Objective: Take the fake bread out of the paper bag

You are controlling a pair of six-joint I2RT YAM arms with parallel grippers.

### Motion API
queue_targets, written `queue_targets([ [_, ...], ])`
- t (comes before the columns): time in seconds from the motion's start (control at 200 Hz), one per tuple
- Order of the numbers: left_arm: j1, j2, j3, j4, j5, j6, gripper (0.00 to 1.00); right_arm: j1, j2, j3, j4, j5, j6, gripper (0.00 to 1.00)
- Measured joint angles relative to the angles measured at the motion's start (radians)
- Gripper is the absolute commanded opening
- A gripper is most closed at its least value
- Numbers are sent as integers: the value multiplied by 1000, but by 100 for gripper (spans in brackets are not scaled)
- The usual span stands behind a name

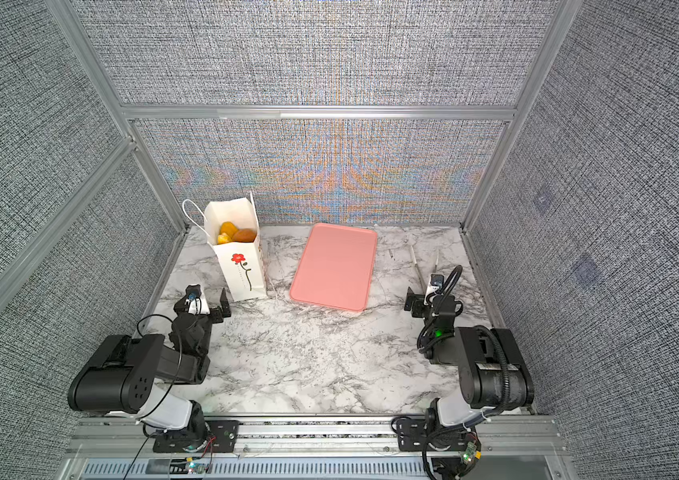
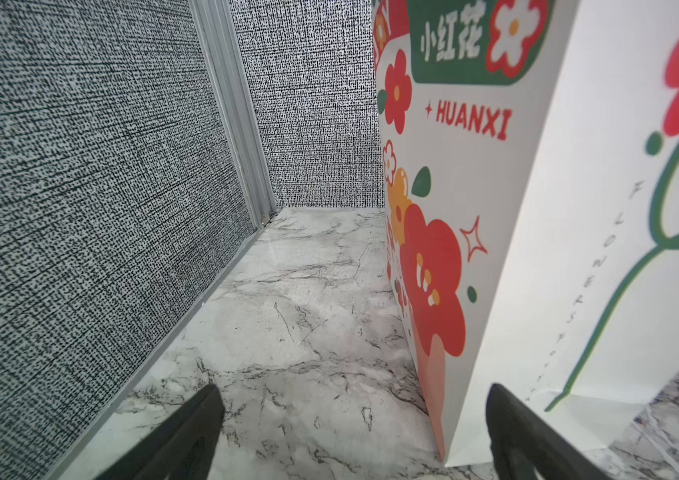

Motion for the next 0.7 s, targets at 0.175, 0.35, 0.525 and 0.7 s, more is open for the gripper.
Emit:
queue_targets([
  [0.175,0,0,0,0,0,0,99,0,0,0,0,0,-3,99],
  [0.35,0,-2,0,0,0,0,99,0,0,0,0,-1,-3,99],
  [0.525,0,0,0,0,0,0,99,-5,0,0,0,13,2,99],
  [0.7,0,0,0,0,0,0,99,-7,0,0,0,20,2,99],
])
